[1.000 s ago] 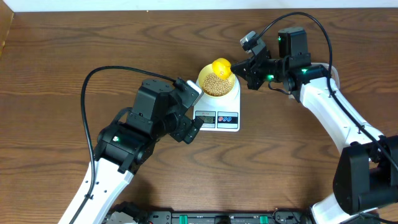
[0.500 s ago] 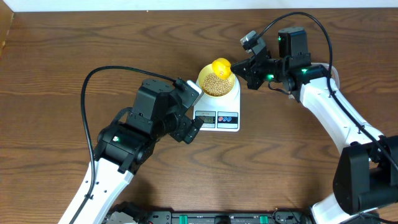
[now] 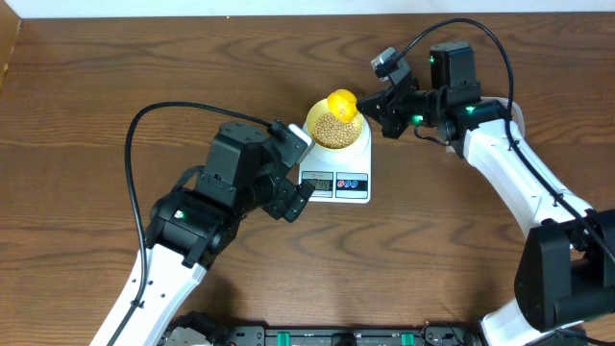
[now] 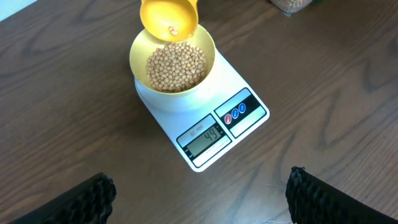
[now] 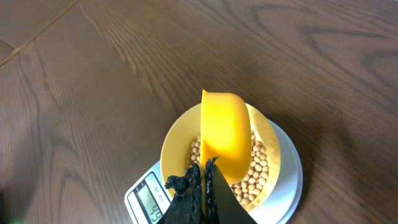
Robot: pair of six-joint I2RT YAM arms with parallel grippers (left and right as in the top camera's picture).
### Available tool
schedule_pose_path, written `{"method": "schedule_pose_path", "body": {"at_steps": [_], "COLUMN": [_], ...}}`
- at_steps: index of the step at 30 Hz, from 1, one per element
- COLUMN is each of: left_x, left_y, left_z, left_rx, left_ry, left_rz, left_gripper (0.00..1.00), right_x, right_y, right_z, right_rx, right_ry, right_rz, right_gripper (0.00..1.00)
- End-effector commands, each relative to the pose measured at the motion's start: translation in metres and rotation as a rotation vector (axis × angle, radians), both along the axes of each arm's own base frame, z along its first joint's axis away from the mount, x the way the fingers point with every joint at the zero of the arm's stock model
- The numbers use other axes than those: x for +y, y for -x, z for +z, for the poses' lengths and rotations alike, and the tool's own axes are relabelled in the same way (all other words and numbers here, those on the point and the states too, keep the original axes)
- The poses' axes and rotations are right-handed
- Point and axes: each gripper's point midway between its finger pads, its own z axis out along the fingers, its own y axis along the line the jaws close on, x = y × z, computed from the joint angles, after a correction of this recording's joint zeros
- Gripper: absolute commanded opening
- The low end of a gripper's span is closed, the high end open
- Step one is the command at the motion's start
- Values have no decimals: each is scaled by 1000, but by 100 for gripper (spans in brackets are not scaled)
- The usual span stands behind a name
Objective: Scoop item into bowl and weigh 50g on scale
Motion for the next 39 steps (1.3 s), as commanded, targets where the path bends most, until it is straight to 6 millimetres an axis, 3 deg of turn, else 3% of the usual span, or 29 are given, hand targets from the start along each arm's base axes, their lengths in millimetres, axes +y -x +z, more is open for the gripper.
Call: {"method": "schedule_pose_path", "body": {"at_steps": [1, 7, 20, 39], "left_x": [2, 2, 2, 2], "left_y": [-1, -1, -1, -1], "left_z": [5, 5, 5, 5], "left_rx": [-10, -10, -10, -10], "left_ry": [9, 9, 9, 9], "left_rz": [14, 14, 14, 14], "left_gripper": [90, 90, 90, 90], "right_x": [4, 4, 4, 4], "right_y": [2, 2, 2, 2], "right_z": [-1, -1, -1, -2], "right_rx": [-14, -77, -391, -422], "right_ry": [1, 30, 173, 190], "right_rz": [25, 68, 277, 303], "right_gripper": [1, 1, 1, 1]}}
